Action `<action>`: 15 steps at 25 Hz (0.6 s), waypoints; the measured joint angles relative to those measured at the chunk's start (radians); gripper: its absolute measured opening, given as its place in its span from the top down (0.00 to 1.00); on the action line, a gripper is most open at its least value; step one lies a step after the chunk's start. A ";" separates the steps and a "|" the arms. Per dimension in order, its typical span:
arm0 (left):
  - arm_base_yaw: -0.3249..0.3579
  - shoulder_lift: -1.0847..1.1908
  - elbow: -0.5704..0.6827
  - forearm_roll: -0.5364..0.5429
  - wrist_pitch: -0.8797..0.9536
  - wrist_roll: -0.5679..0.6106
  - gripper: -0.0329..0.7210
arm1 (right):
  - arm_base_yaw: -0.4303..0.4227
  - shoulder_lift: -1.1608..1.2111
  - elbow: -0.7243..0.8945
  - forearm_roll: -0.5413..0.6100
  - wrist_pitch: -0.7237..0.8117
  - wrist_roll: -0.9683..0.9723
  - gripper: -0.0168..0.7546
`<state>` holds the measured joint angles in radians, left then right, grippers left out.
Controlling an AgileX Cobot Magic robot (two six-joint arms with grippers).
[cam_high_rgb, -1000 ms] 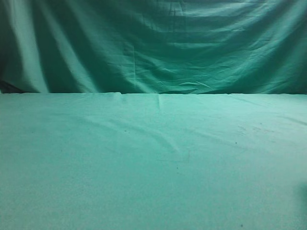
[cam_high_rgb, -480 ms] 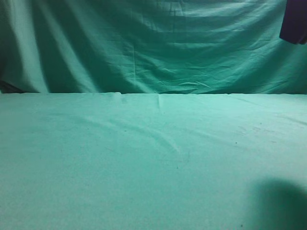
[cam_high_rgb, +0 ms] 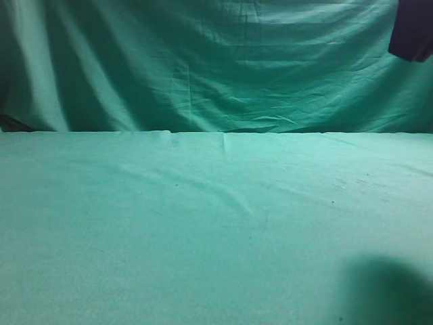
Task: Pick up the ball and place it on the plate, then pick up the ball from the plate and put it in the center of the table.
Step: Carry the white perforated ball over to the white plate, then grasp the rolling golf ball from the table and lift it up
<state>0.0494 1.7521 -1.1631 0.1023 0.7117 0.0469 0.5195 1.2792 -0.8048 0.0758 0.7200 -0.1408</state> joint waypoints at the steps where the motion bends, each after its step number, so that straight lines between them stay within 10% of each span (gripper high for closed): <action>1: 0.000 0.000 -0.018 -0.023 0.016 0.002 0.16 | 0.000 0.000 0.000 0.005 0.000 0.000 0.98; 9: 0.000 -0.011 -0.232 -0.384 0.225 0.255 0.38 | 0.000 0.000 0.000 0.012 0.037 0.002 0.98; 15: 0.000 -0.092 -0.257 -0.562 0.265 0.388 0.87 | 0.000 0.000 0.000 0.012 0.094 0.002 0.98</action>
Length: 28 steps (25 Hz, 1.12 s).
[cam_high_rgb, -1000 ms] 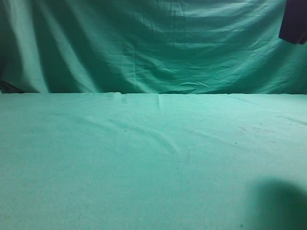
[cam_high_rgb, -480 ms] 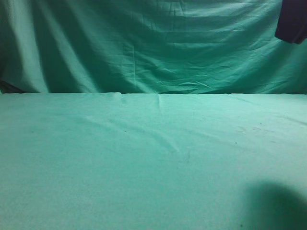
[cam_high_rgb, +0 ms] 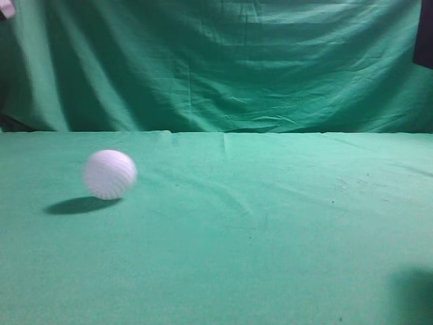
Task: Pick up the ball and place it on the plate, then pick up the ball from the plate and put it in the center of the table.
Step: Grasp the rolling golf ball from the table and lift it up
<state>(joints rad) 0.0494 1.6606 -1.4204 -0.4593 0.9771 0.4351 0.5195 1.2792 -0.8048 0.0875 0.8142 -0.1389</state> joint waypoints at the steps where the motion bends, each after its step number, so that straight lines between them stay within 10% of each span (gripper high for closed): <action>1: 0.000 -0.021 0.000 0.000 0.000 0.006 0.90 | 0.000 0.000 0.000 0.000 0.005 0.000 0.98; 5: 0.000 -0.111 0.000 0.000 0.000 0.016 0.96 | 0.000 0.000 0.000 0.000 0.018 0.000 0.86; 14: 0.000 -0.303 0.063 0.000 -0.028 0.045 0.96 | 0.000 0.000 -0.002 -0.012 0.082 0.073 0.19; 28: 0.000 -0.417 0.096 0.000 -0.037 0.050 0.96 | -0.061 0.000 -0.002 -0.075 0.171 0.185 0.15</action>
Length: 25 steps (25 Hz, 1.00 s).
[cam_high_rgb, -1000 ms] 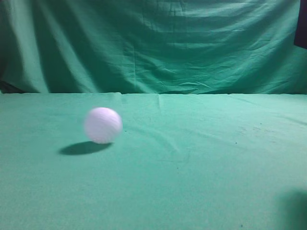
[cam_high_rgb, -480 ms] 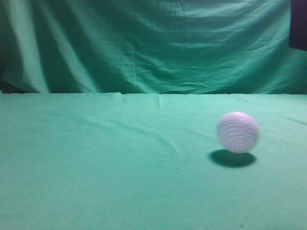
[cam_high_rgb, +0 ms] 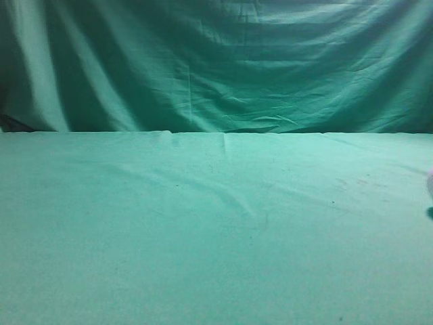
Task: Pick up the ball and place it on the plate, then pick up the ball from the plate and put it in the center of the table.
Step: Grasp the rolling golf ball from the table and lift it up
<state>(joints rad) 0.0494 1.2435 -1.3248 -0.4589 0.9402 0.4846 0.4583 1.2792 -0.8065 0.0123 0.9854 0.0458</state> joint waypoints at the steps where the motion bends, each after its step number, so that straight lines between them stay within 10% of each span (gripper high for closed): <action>1: 0.000 -0.015 0.000 0.000 0.000 0.000 0.96 | -0.030 0.000 0.000 -0.002 0.000 0.000 0.15; 25: -0.140 -0.646 0.651 0.003 -0.297 0.045 0.96 | -0.290 0.266 -0.002 -0.013 -0.206 0.008 0.15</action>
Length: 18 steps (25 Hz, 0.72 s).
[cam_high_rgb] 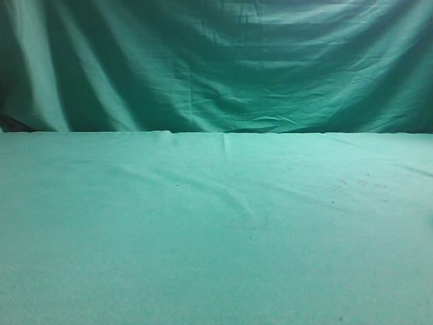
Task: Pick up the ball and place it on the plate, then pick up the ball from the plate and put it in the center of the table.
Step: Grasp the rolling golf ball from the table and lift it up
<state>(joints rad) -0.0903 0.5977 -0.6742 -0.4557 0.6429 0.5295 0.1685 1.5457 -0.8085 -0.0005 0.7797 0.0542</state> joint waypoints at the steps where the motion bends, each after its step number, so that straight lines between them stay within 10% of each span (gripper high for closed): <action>1: 0.000 -0.007 0.003 0.000 0.002 0.000 0.96 | -0.018 0.010 0.000 0.002 -0.006 0.000 0.15; 14: 0.000 -0.013 0.008 0.000 0.002 0.000 0.96 | -0.059 0.084 0.000 0.035 -0.096 0.001 0.22; 18: 0.000 -0.013 0.008 0.000 0.002 0.000 0.96 | -0.059 0.091 0.000 0.035 -0.098 0.001 0.50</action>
<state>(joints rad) -0.0903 0.5848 -0.6667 -0.4557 0.6449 0.5295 0.1090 1.6364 -0.8085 0.0347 0.6812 0.0549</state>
